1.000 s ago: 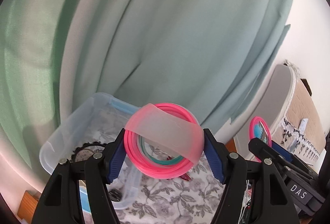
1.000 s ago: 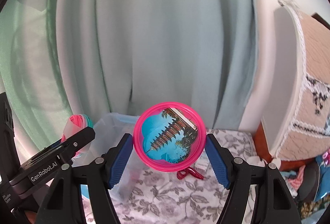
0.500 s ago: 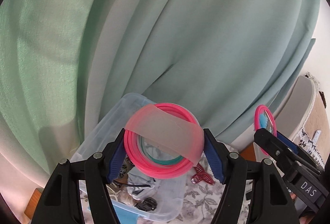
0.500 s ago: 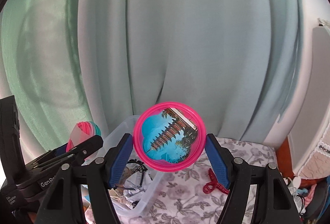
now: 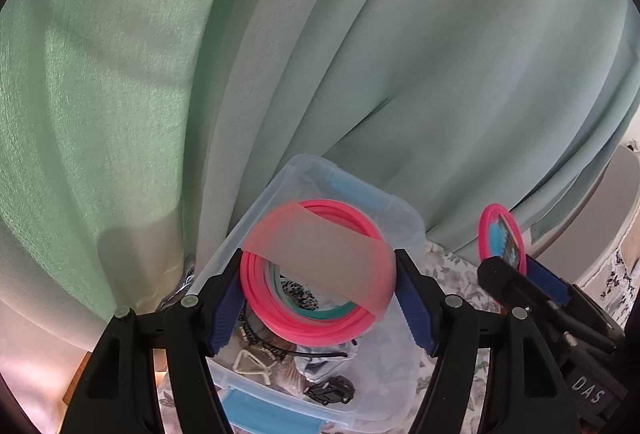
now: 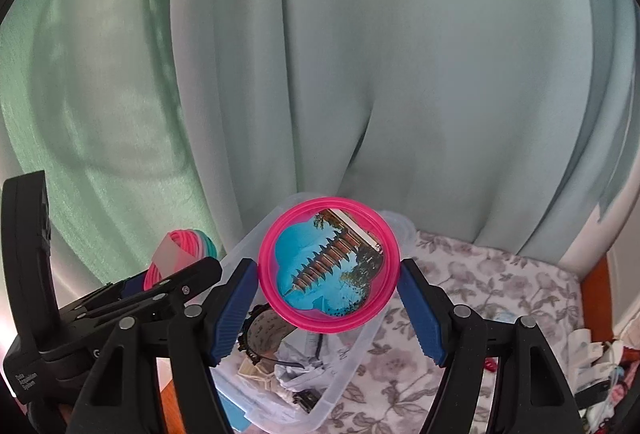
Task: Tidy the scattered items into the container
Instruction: 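Carry hair ties and mirror into the clear box and open both tools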
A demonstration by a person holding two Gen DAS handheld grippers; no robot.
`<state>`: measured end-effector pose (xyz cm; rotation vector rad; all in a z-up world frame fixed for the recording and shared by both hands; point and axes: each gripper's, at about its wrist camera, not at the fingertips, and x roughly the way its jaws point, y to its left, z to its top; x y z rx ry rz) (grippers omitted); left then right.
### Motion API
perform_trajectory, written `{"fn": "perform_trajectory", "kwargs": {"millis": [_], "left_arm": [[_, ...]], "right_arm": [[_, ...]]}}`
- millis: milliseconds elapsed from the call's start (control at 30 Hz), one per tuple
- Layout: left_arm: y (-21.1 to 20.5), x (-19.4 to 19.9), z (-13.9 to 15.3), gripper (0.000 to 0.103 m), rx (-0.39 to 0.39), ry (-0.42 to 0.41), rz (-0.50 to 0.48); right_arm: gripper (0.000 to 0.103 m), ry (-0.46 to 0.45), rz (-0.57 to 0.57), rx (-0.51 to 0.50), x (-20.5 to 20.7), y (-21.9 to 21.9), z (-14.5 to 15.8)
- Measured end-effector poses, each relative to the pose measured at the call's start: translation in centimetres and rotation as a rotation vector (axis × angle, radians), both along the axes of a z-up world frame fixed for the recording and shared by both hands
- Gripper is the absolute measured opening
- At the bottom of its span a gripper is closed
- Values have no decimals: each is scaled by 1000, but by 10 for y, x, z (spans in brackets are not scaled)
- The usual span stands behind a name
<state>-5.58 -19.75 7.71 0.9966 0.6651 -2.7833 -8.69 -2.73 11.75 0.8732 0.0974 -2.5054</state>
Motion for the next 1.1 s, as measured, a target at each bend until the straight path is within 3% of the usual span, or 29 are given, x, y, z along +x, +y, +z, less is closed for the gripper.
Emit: {"fn": "perform_trajectory", "kwargs": {"millis": [200, 500, 1100], "left_arm": [[1, 1, -19, 71, 14, -57, 7], [-2, -8, -44, 71, 15, -131, 14], [0, 1, -48, 72, 25, -157, 19]], "right_arm": [[74, -81, 20, 19, -5, -11, -28], [74, -137, 26, 27, -8, -7, -41], [75, -158, 30, 56, -4, -8, -44]]}}
